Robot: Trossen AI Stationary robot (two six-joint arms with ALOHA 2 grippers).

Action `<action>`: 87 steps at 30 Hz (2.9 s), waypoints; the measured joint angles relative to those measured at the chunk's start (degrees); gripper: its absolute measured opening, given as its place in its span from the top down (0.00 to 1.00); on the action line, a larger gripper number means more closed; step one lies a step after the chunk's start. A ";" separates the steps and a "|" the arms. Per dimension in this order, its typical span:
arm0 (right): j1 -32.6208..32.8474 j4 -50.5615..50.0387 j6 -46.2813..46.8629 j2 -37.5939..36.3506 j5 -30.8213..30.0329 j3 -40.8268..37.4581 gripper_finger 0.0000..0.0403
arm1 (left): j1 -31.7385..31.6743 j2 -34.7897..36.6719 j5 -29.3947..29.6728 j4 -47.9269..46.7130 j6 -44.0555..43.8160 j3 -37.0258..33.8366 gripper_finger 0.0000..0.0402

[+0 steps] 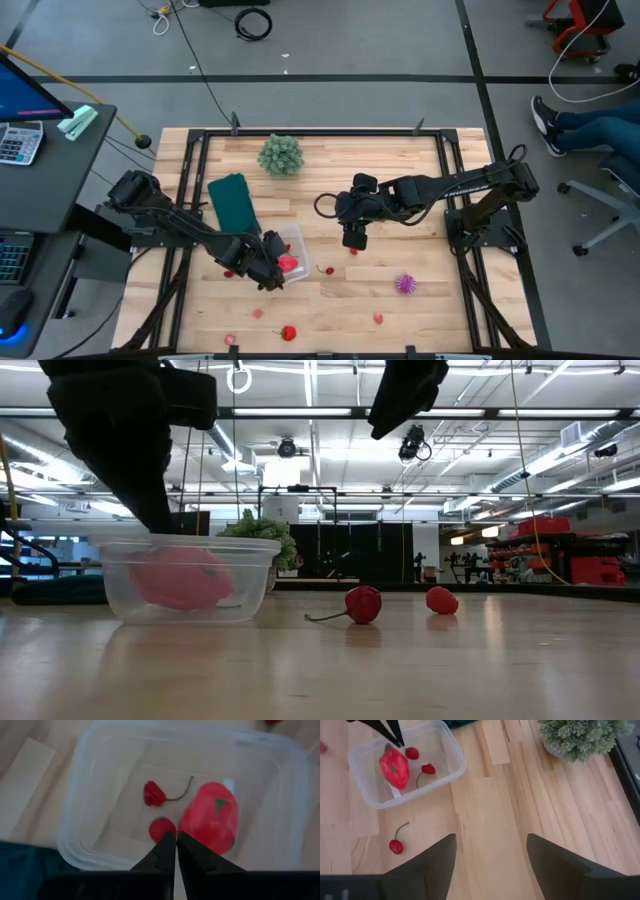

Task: Pick and placing Produce into tupperware
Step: Put the red cherry into the transparent bin

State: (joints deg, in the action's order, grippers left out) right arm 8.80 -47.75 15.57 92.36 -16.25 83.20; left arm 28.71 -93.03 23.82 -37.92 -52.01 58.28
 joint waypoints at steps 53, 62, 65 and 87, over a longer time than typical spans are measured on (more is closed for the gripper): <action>-0.04 1.84 -6.80 0.00 -4.28 0.00 0.38 | 11.43 0.17 -21.27 -11.48 -18.86 -9.12 0.54; -0.04 2.68 -6.78 0.00 -4.28 0.00 0.38 | 10.58 0.17 -20.97 -11.99 -11.85 -7.80 0.57; -0.04 3.11 -6.78 0.00 -4.28 0.00 0.38 | 9.70 0.17 -20.40 -12.78 -9.30 -7.56 0.56; -0.02 3.29 -6.60 0.00 -4.30 0.00 0.38 | 9.14 -2.29 -17.45 -15.17 -7.29 -8.20 0.59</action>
State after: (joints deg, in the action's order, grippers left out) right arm 8.78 -44.47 8.97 92.36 -20.55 83.20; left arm 37.85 -95.32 6.37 -53.10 -59.30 50.09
